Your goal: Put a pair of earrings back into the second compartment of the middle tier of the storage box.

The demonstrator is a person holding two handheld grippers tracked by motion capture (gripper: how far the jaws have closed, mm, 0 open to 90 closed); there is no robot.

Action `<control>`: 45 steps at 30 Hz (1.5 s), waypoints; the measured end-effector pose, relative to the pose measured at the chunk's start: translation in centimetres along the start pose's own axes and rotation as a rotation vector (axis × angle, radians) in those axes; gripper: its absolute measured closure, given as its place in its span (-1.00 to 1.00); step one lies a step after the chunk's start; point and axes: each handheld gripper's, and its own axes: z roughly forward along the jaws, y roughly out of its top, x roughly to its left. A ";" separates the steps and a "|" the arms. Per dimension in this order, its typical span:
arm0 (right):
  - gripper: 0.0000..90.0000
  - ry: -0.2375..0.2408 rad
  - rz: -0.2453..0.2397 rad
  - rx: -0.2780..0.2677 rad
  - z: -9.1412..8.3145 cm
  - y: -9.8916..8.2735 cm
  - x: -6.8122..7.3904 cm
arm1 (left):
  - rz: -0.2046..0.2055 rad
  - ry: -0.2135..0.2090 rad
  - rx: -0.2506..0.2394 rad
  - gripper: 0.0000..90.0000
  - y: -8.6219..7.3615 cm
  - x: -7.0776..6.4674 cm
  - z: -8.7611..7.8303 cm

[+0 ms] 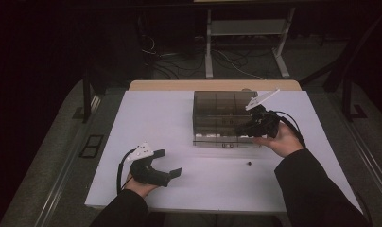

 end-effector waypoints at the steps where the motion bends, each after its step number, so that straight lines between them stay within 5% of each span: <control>1: 0.74 0.002 -0.001 0.000 0.2 0.0 -0.1 | 0.001 -0.001 -0.002 -1.00 0.0 0.0 0.0; 15: 0.74 0.015 0.006 -0.016 2.6 0.5 -0.9 | -0.002 0.003 -0.008 -1.00 0.0 0.1 -0.1; 41: 0.73 0.020 0.041 0.086 6.8 0.4 -2.5 | -0.002 0.002 -0.003 -1.00 0.1 0.1 0.0; 45: 0.58 0.022 0.040 0.092 7.0 0.4 -2.5 | -0.003 0.001 -0.002 -1.00 0.1 0.1 0.0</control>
